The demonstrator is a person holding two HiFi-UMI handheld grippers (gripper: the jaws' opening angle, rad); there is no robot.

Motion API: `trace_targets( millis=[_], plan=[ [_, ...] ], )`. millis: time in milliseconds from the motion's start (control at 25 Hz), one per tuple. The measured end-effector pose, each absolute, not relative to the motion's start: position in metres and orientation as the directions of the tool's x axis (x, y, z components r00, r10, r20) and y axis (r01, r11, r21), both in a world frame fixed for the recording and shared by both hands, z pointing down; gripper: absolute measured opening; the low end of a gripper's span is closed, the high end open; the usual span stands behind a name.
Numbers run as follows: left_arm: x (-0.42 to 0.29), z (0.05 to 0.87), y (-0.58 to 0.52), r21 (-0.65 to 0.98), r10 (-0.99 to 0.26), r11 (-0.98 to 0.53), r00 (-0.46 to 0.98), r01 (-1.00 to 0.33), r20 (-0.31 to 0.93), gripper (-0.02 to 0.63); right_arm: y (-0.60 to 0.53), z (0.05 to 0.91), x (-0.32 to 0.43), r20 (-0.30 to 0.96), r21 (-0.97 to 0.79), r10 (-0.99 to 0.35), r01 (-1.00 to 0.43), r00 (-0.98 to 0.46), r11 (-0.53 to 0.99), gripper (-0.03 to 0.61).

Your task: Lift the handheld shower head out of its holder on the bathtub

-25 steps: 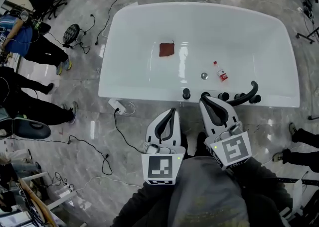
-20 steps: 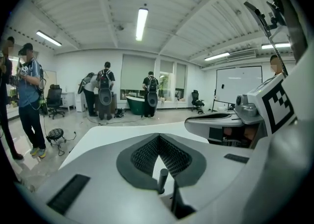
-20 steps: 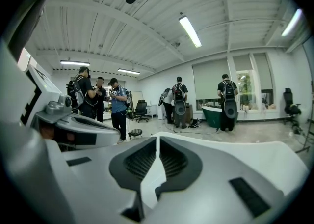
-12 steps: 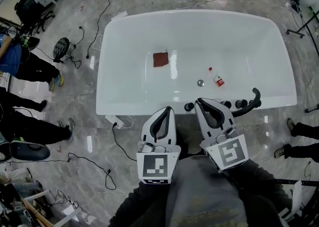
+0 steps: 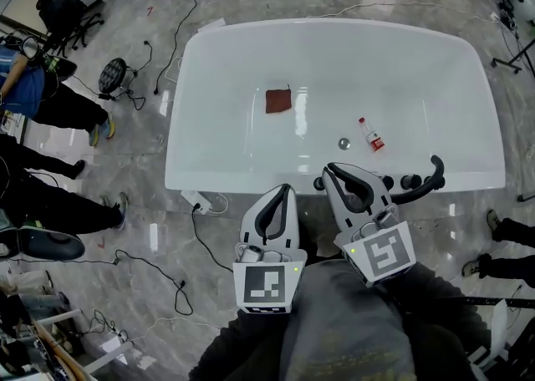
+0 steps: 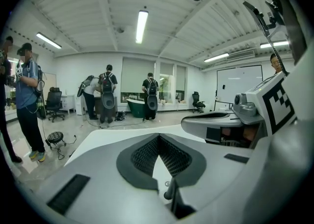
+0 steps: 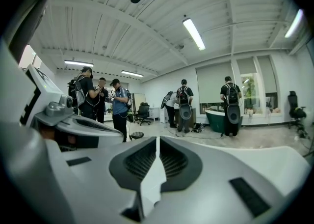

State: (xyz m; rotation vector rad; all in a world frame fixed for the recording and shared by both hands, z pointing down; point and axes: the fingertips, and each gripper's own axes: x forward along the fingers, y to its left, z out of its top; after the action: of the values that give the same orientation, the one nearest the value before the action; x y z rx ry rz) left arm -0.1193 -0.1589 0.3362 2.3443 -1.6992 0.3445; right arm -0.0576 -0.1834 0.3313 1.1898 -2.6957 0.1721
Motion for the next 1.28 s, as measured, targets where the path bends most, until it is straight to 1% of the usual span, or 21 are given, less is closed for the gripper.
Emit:
trace_targets(
  millis=[160,280,520,760,1040,1280],
  plan=[
    [-0.119,0.353,-0.159,0.039,-0.901,-0.286,0.283,-0.957,0.328,0.003,-0.184,0.347,-0.057,0.237,-0.044,-0.700,-0.727,-0.674,0.685,0.006],
    [-0.118,0.367,-0.159,0.033,-0.903,-0.280,0.275,-0.959,0.329,0.003,-0.182,0.364,-0.060,0.225,-0.049,-0.681,-0.706,-0.697,0.707,0.060],
    [-0.120,0.415,-0.162,0.029,-0.906,-0.274,0.268,-0.961,0.328,0.003,-0.186,0.412,-0.061,0.213,-0.038,-0.680,-0.701,-0.702,0.712,0.091],
    [-0.121,0.455,-0.164,0.024,-0.911,-0.252,0.246,-0.967,0.332,0.003,-0.191,0.453,-0.061,0.223,-0.029,-0.664,-0.686,-0.714,0.728,0.103],
    [-0.126,0.451,-0.167,0.010,-0.921,-0.223,0.215,-0.975,0.324,0.003,-0.194,0.456,-0.068,0.224,-0.025,-0.638,-0.659,-0.736,0.752,0.114],
    [-0.135,0.481,-0.165,0.015,-0.918,-0.207,0.199,-0.978,0.343,0.003,-0.197,0.486,-0.074,0.235,-0.015,-0.639,-0.660,-0.733,0.751,0.126]
  ],
)
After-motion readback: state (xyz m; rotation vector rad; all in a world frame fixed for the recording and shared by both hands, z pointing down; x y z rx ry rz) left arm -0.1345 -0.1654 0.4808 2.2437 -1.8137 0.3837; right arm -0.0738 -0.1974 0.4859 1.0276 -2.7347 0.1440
